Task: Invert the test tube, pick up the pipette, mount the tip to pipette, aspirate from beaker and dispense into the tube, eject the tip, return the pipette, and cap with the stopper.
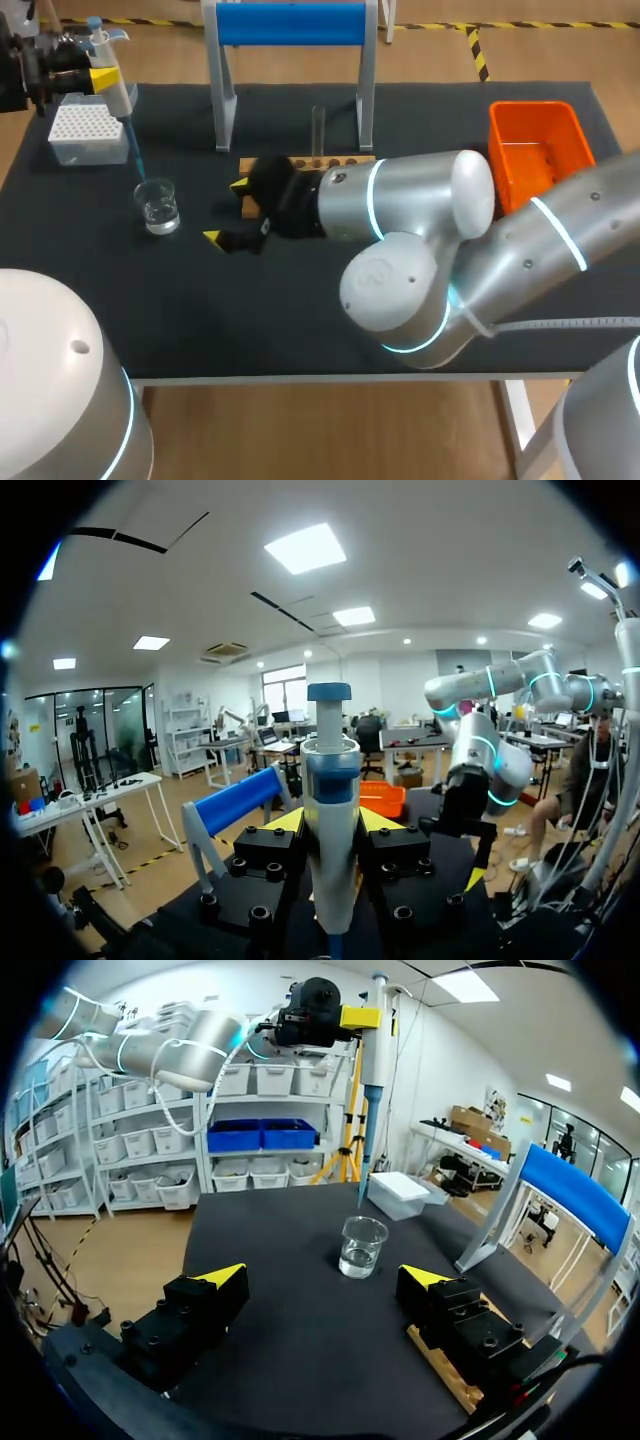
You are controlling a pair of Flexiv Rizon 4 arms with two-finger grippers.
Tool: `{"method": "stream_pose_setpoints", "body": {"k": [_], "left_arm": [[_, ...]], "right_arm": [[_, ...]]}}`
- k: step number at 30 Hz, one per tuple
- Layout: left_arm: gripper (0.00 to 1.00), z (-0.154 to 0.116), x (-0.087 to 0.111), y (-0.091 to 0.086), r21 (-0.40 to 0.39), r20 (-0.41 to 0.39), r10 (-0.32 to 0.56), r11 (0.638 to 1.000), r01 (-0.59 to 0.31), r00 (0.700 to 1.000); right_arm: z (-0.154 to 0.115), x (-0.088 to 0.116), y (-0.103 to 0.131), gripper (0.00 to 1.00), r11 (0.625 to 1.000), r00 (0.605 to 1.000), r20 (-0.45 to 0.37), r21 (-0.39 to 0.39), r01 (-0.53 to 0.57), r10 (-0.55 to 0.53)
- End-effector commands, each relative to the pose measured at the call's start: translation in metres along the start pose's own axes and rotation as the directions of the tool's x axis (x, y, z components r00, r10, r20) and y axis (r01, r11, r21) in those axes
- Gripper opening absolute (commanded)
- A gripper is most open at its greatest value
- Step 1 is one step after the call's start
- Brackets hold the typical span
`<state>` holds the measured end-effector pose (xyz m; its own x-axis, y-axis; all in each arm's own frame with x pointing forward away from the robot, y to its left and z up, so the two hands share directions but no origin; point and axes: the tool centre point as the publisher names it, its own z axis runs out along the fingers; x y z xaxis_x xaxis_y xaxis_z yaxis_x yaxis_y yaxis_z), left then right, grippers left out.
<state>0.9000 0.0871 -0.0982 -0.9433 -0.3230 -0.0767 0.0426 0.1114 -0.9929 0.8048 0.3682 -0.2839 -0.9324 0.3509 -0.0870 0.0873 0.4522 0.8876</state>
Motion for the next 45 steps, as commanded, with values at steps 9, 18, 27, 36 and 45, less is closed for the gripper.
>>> {"method": "stream_pose_setpoints", "body": {"k": [9,18,27,36,45], "left_arm": [[0.0,0.0,0.0,0.0,0.001,0.0,0.001,1.0,-0.001,1.0],[0.0,0.0,0.0,0.0,0.001,0.0,0.001,1.0,-0.001,1.0],[0.0,0.0,0.0,0.0,0.001,0.0,0.001,1.0,-0.001,1.0],[0.0,-0.001,-0.003,0.006,-0.005,0.002,0.003,1.0,-0.003,1.0],[0.0,-0.002,-0.007,0.016,-0.018,0.0,0.027,0.999,-0.027,1.0]], "right_arm": [[0.01,0.005,0.0,1.0,1.0,0.998,0.058,-0.013,-0.008,0.009],[0.01,0.005,0.0,1.0,1.0,0.998,0.058,-0.013,-0.008,0.009],[0.01,0.005,0.0,1.0,1.0,0.998,0.058,-0.013,-0.008,0.009],[0.01,0.005,0.0,1.0,1.0,0.998,0.058,-0.013,-0.008,0.009],[0.01,0.005,0.0,1.0,1.0,0.998,0.058,-0.013,-0.008,0.009]]}}
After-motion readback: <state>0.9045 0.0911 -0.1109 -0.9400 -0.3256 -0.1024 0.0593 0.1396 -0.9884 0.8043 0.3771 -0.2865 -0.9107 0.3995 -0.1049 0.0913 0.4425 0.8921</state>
